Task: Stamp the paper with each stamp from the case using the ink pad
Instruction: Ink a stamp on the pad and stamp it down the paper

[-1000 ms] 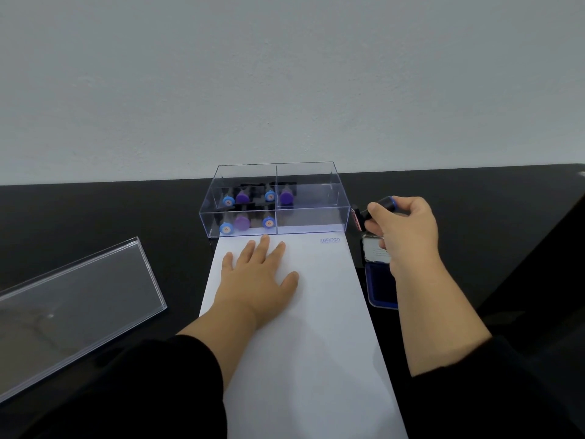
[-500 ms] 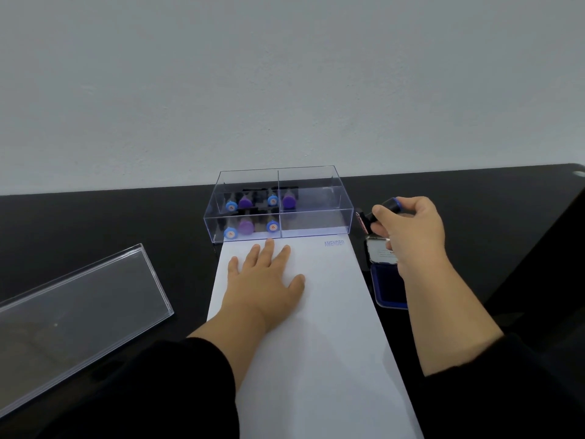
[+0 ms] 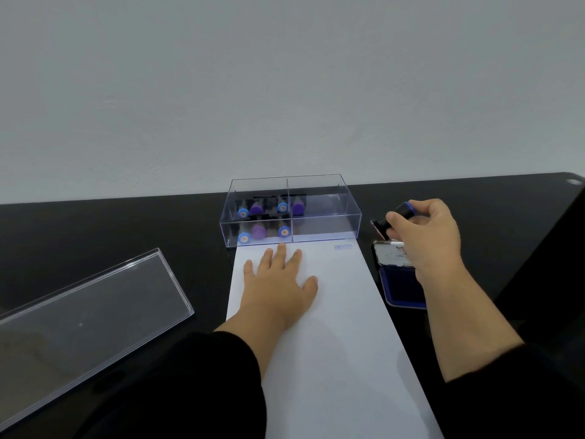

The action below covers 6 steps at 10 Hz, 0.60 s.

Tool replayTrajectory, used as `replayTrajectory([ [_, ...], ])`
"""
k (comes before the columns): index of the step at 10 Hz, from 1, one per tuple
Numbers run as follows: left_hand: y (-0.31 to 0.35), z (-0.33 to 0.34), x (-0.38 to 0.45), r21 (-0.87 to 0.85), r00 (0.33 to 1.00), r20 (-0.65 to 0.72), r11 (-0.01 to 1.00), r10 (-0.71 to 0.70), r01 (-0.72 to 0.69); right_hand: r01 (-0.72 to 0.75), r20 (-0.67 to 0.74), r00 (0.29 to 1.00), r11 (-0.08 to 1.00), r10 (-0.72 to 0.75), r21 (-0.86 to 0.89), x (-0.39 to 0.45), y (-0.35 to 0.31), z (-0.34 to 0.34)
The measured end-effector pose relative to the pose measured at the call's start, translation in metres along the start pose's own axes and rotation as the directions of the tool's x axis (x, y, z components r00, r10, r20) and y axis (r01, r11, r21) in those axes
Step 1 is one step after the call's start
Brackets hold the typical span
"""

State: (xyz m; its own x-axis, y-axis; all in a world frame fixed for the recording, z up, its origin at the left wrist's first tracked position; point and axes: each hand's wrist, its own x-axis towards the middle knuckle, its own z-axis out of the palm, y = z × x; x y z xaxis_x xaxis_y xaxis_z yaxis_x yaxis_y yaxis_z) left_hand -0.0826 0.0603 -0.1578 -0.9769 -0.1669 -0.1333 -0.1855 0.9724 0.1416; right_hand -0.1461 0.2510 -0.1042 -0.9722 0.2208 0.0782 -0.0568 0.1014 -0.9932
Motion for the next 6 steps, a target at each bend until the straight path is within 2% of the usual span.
replayTrajectory([
  [3, -0.002, 0.000, 0.000, -0.006, 1.000, 0.000, 1.000, 0.007, -0.007, 0.082, -0.021, 0.996, 0.990, -0.085, -0.111, -0.020, -0.007, -0.020],
  [4, -0.002, 0.001, 0.001, -0.003, 1.000, -0.007, 1.000, 0.005, -0.005, 0.119, -0.048, 0.990, 0.971, -0.132, -0.206, -0.026, -0.004, -0.030],
  [6, -0.002, 0.001, 0.003, 0.003, 1.000, -0.006, 1.000, 0.003, -0.003, 0.215, -0.009, 0.967, 0.827, -0.256, -0.520, -0.035, 0.005, -0.043],
])
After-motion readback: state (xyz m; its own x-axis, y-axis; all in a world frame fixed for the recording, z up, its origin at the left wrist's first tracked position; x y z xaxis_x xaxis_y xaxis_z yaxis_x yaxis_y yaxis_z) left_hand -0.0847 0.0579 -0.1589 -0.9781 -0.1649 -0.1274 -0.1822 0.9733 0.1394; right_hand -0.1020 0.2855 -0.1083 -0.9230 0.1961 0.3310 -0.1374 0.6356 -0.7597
